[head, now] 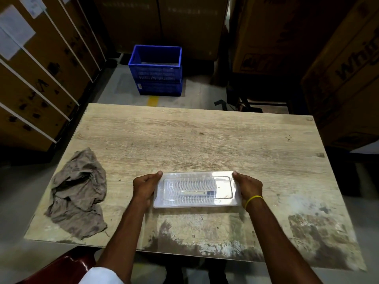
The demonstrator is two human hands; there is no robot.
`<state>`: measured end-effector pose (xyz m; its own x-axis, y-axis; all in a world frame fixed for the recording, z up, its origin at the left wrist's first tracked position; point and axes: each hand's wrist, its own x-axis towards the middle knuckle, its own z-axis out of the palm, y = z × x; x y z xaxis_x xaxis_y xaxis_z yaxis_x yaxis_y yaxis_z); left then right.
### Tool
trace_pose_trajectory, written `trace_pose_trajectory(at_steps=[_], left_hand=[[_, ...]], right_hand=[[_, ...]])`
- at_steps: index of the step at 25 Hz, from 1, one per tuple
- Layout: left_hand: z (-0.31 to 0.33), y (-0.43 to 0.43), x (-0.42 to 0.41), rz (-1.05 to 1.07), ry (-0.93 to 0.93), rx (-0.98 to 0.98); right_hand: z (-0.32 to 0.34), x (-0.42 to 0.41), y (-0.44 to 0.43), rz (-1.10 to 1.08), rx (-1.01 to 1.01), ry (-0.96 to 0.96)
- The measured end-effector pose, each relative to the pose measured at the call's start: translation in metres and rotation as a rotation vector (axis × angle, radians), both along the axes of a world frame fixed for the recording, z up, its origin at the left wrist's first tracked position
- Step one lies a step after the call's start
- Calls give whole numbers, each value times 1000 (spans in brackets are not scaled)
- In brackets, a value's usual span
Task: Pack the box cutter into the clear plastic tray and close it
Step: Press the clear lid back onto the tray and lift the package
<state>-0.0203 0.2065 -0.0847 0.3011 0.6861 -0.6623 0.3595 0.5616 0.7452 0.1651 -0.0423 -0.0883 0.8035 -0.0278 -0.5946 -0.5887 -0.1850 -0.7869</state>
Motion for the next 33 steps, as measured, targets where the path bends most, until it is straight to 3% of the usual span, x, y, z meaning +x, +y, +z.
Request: trace_pose_trajectory(at_steps=[6, 10, 15, 19, 29, 33], left_hand=[[-4, -3, -6, 15, -42, 2], [4, -16, -31, -58, 0, 47], [8, -41, -81, -40, 52, -64], [6, -53, -81, 66, 16, -116], [-1, -61, -70, 239, -159, -344], [0, -46, -74, 80, -78, -291]], right_hand=[[-7, -3, -6, -71, 130, 84], [9, -17, -30, 18, 88, 91], [18, -59, -66, 76, 191, 273], [6, -70, -65, 14, 288, 311], [-7, -67, -56, -49, 227, 376], [7, -59, -64, 18, 216, 393]])
